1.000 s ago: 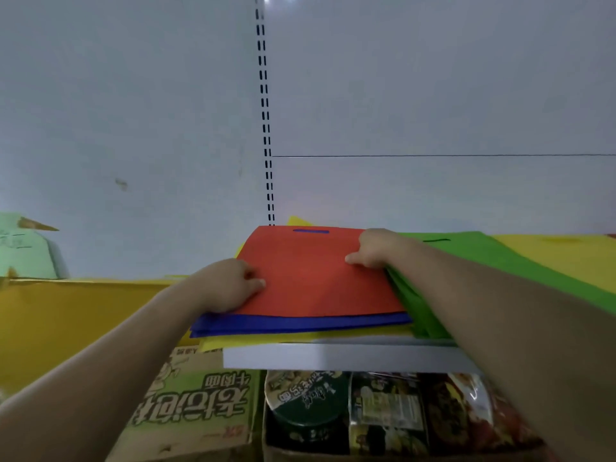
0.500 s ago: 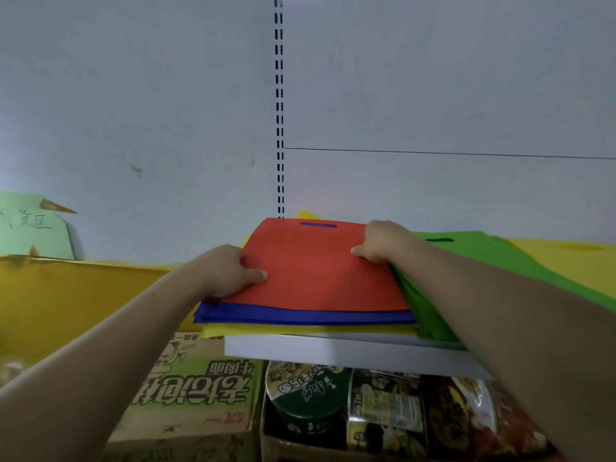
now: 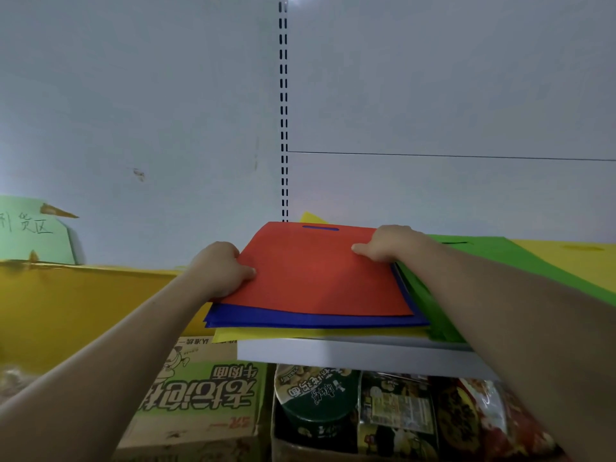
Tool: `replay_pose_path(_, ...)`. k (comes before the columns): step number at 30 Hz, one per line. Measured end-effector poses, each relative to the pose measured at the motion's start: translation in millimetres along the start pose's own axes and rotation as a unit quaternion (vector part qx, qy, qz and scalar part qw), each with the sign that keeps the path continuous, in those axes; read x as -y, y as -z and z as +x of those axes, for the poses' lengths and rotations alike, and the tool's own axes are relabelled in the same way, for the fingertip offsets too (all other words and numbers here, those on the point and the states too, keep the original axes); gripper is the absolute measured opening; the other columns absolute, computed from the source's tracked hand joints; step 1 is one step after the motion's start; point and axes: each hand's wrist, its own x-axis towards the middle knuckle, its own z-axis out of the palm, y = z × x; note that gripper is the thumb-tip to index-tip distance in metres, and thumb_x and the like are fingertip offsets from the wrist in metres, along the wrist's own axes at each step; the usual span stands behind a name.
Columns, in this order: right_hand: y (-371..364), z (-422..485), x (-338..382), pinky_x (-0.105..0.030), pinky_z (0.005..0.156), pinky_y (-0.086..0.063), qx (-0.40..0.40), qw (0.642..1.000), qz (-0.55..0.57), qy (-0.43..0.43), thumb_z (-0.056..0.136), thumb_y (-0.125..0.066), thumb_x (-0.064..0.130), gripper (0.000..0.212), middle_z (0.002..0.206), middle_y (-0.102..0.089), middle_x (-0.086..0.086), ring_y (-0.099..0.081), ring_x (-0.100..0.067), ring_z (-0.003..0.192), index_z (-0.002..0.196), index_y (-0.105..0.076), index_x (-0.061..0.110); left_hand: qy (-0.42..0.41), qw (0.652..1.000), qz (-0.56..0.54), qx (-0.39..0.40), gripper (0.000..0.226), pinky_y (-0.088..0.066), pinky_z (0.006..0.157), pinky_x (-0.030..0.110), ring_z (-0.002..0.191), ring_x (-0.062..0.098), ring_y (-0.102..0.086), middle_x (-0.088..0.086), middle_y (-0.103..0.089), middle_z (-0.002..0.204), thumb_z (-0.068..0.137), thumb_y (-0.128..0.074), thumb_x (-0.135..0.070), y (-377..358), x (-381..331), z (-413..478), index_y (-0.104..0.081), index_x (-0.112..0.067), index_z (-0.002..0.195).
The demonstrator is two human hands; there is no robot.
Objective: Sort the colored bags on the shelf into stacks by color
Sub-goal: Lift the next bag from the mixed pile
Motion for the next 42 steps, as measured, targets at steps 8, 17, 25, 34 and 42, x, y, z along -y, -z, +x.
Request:
replay_pose_path(8,-4,0,3,-0.043,0.103,-0.037,-0.02,1.0,0.007,-0.012,0.082,-0.041,0.074,0.078,0.138,-0.048,-0.008,-0.042,-0.031,0.127,0.134,-0.049,0.016,0.021,0.991,-0.131,-0.028,0.024,-0.051,0.081,0.036,0.091,0.026,-0.06,0.009,-0.062,0.103,0.085,-0.065,-0.016,1,14,0,-0.065,-0.009,0.108)
replay_pose_path(17,-4,6,9,-0.039,0.098,-0.042,-0.051,0.997,0.062,0.004,0.085,-0.048,0.066,0.067,0.13,-0.054,-0.01,-0.048,-0.032,0.12,0.124,-0.055,0.011,-0.037,0.985,-0.162,-0.04,0.014,-0.044,0.06,0.027,0.073,0.018,-0.059,0.002,-0.06,0.083,0.089,-0.059,-0.011,0,16,-2,-0.058,-0.02,0.1)
replay_pose_path(25,-4,12,10,-0.04,0.095,-0.047,-0.052,0.985,0.165,-0.016,0.078,-0.063,0.059,0.063,0.121,-0.059,-0.009,-0.055,-0.03,0.112,0.12,-0.053,0.014,-0.036,0.963,-0.264,-0.047,0.015,-0.049,0.061,0.03,0.069,0.019,-0.057,0.003,-0.057,0.085,0.091,-0.054,-0.003,-2,18,-4,-0.057,-0.017,0.095)
replay_pose_path(34,1,15,12,-0.029,0.059,-0.044,-0.121,0.886,0.444,-0.049,0.084,-0.061,0.006,0.007,0.09,-0.061,-0.013,-0.06,-0.028,0.083,0.088,-0.056,0.005,-0.032,0.947,-0.315,-0.053,0.016,-0.057,0.067,0.039,0.078,0.029,-0.066,0.007,-0.066,0.091,0.093,-0.051,-0.003,2,22,-8,-0.057,-0.019,0.094)
replay_pose_path(42,24,-2,14,-0.029,0.055,-0.046,-0.188,0.742,0.643,0.021,0.093,-0.055,0.021,0.019,0.072,-0.057,-0.006,-0.053,-0.019,0.06,0.074,-0.054,0.017,-0.046,0.917,-0.377,-0.123,0.02,-0.053,0.069,0.04,0.079,0.025,-0.063,0.001,-0.061,0.093,0.092,-0.053,-0.005,13,23,-8,-0.054,-0.025,0.089)
